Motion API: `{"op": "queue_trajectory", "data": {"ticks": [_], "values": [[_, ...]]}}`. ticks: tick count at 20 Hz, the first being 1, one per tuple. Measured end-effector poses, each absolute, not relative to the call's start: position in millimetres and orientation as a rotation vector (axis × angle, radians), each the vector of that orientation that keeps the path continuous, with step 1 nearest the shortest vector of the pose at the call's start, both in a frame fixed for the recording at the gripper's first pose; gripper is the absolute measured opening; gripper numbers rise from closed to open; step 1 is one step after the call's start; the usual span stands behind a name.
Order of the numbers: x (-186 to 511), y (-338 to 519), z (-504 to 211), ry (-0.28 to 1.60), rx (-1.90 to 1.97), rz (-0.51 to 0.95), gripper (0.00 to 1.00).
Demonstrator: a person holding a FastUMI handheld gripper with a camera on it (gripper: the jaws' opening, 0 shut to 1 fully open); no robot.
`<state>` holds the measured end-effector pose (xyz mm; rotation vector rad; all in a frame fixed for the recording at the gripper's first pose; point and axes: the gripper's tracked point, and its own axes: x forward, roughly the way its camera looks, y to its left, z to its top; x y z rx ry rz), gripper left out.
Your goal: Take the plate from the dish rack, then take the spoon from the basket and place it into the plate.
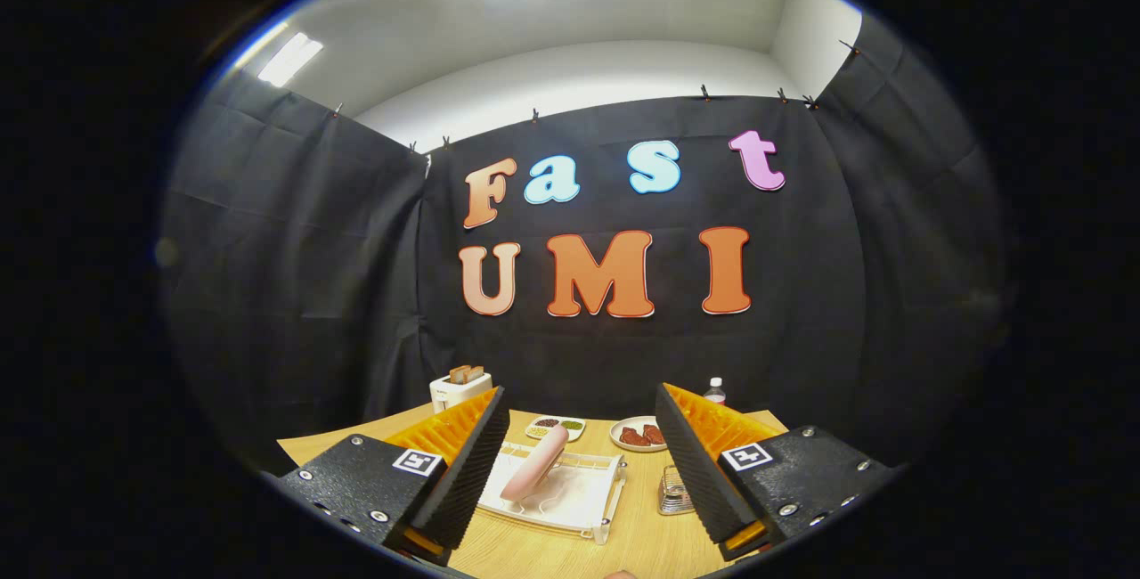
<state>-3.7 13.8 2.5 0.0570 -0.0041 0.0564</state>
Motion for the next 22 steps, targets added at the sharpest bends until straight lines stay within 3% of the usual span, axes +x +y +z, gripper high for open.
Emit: {"op": "queue_trajectory", "data": {"ticks": [15,22], "values": [[3,31,-3,0.01,0.045,0.084,0.98],[36,32,-5,0.106,0.065,0.109,0.98]]}}
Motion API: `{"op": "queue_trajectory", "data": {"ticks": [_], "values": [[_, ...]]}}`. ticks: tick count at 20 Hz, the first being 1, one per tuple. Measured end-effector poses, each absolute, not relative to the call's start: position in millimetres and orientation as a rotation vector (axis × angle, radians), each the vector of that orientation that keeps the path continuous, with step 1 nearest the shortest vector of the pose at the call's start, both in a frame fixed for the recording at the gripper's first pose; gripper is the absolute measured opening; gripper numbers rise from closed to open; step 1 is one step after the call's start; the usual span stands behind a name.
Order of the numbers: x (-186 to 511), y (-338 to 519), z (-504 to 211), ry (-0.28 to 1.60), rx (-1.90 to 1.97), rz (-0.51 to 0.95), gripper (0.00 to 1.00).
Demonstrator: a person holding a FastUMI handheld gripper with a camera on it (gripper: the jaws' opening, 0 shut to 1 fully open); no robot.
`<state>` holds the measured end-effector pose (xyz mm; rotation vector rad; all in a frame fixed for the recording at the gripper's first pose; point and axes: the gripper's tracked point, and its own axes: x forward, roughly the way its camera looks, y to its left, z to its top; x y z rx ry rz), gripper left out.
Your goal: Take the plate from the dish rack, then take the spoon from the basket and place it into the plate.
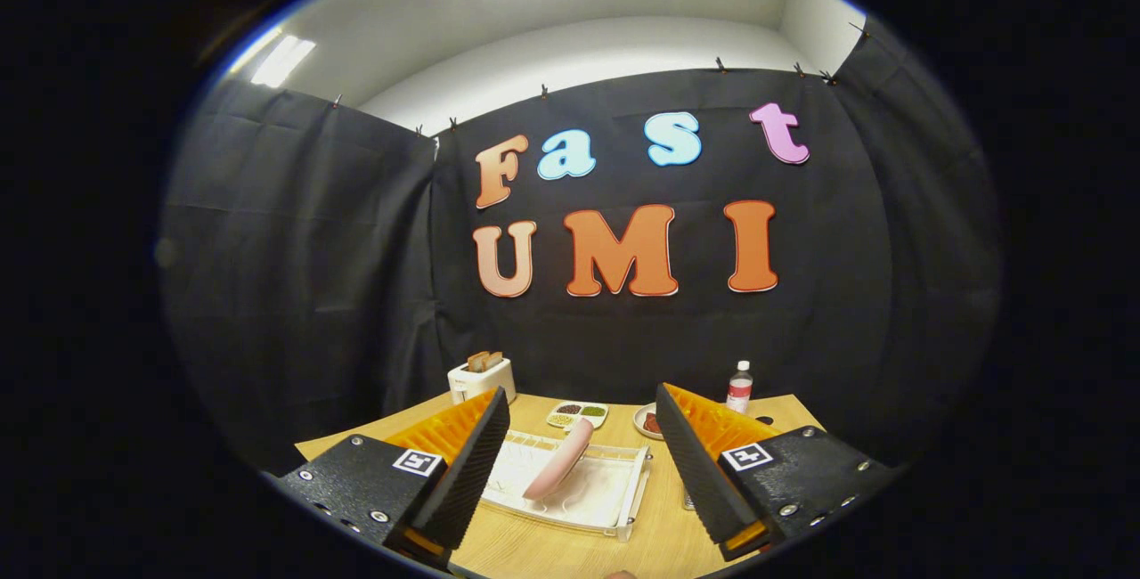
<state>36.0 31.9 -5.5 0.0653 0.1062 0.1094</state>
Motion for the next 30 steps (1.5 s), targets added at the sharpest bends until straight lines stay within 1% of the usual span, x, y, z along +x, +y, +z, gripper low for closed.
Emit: {"op": "queue_trajectory", "data": {"ticks": [2,9,17,23,30], "values": [[49,39,-14,0.159,0.046,0.121,0.98],[83,72,-69,0.441,0.071,0.188,0.98],[121,83,-126,0.67,0.058,0.157,0.96],[149,91,-178,0.868,0.05,0.114,0.89],[177,79,-215,1.003,0.044,0.034,0.81]]}}
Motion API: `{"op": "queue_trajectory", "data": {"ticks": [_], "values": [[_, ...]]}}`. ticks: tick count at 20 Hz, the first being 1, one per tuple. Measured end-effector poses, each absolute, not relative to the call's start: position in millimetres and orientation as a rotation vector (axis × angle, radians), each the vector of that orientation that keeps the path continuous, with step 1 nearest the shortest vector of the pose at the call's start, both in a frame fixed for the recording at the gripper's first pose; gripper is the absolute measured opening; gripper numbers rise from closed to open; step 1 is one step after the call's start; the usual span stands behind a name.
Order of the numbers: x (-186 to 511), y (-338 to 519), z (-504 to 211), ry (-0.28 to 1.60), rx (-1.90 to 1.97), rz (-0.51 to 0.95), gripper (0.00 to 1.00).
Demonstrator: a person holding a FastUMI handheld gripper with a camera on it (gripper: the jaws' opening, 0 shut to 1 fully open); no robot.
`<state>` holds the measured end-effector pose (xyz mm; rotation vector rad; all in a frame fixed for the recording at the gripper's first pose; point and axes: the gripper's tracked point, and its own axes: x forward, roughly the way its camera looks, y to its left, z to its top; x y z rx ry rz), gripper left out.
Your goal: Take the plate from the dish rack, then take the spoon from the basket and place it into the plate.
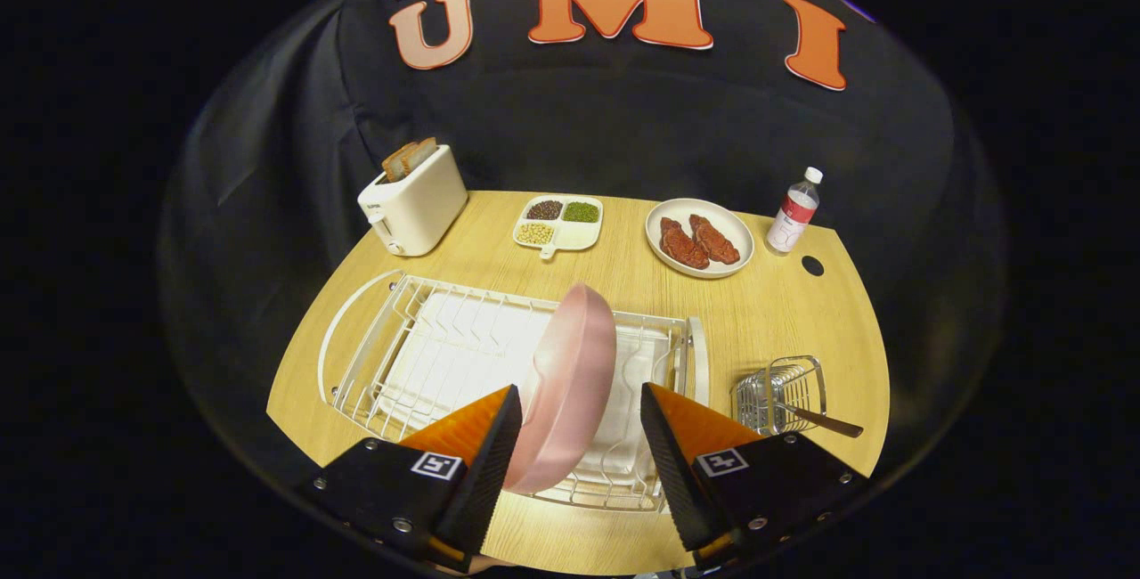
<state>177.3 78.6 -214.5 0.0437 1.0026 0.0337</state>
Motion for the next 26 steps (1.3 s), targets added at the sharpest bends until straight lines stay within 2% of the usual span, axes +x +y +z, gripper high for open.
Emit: {"op": "queue_trajectory", "data": {"ticks": [5,10,17,26], "values": [[190,78,-231,1.079,0.053,0.007,0.72],[200,74,-250,1.131,0.009,-0.082,0.48],[199,76,-263,1.18,-0.065,-0.112,0.37],[213,60,-224,1.073,-0.171,-0.185,0.29]]}}
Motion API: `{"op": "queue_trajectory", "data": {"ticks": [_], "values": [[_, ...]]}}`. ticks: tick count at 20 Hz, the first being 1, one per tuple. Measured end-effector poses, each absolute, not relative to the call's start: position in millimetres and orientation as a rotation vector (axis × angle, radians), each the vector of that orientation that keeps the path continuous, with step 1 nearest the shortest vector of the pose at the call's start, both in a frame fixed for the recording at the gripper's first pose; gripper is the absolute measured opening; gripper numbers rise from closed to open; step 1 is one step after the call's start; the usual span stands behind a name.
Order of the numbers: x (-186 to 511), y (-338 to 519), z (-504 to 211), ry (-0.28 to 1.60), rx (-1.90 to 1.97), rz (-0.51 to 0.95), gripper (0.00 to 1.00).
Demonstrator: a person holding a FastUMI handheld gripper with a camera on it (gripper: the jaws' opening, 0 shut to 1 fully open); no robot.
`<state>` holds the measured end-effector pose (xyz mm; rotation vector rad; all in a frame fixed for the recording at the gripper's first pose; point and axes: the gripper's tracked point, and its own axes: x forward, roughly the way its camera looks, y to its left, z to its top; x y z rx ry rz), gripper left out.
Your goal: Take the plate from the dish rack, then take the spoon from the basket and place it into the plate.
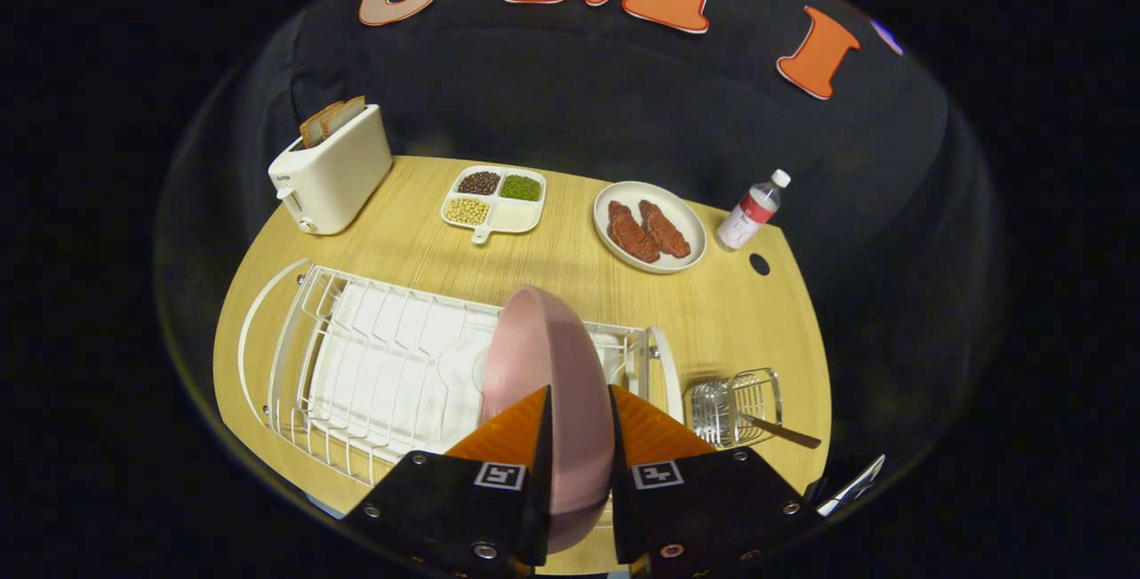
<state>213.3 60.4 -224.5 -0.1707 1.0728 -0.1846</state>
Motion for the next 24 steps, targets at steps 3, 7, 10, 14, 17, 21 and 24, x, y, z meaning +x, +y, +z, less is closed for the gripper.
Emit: {"op": "queue_trajectory", "data": {"ticks": [3,7,10,14,17,21,24], "values": [[208,69,-211,1.059,-0.166,-0.16,0.27],[195,67,-187,1.022,-0.152,-0.14,0.27],[177,66,-170,0.986,-0.135,-0.113,0.26],[149,71,-162,0.955,-0.127,-0.059,0.26],[127,69,-159,0.945,-0.154,-0.03,0.27],[97,70,-161,0.943,-0.124,0.009,0.27],[67,71,-173,0.966,-0.098,0.036,0.27]]}}
